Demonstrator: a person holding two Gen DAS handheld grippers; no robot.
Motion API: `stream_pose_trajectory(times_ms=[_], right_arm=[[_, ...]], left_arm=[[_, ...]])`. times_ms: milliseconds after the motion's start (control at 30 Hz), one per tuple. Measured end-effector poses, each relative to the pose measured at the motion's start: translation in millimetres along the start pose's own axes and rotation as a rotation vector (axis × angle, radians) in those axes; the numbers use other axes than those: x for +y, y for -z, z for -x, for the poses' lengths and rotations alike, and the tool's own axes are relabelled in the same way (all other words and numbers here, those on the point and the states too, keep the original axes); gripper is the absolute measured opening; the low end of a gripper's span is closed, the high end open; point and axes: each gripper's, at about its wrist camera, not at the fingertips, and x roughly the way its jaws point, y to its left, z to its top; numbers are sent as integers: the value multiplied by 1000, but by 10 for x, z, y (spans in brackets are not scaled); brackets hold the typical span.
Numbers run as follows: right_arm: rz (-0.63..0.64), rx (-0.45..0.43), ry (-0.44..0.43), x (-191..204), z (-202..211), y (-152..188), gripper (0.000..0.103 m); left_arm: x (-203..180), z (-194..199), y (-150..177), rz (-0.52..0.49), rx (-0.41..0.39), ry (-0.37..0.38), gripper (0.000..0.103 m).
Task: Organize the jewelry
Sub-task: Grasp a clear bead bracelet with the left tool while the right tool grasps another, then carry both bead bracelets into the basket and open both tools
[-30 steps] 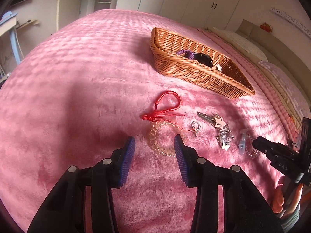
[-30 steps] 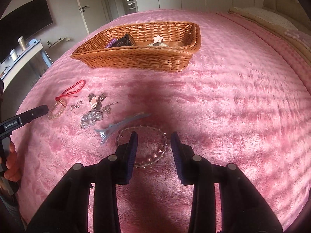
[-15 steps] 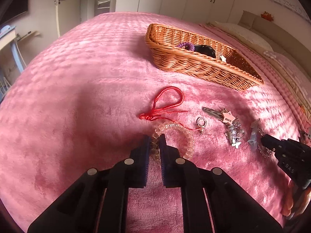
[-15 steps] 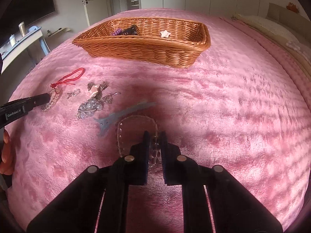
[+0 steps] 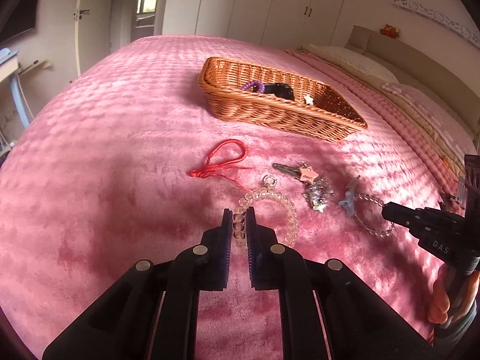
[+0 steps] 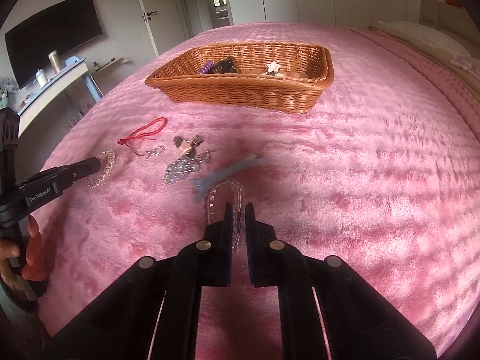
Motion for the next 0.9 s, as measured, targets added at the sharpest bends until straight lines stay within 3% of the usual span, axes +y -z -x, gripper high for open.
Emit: stream_pose_trajectory(times_ms=[467, 700, 900], right_arm=[[-1, -76, -81, 199, 616, -222, 6], [52, -192, -55, 236, 820, -929, 6], [54, -218, -25, 132, 489, -1622, 6]], left_arm=[[-346, 562, -182, -73, -124, 37, 7], [-503, 587, -677, -138, -193, 18, 7], [-527, 216, -1265, -144, -218, 1, 8]])
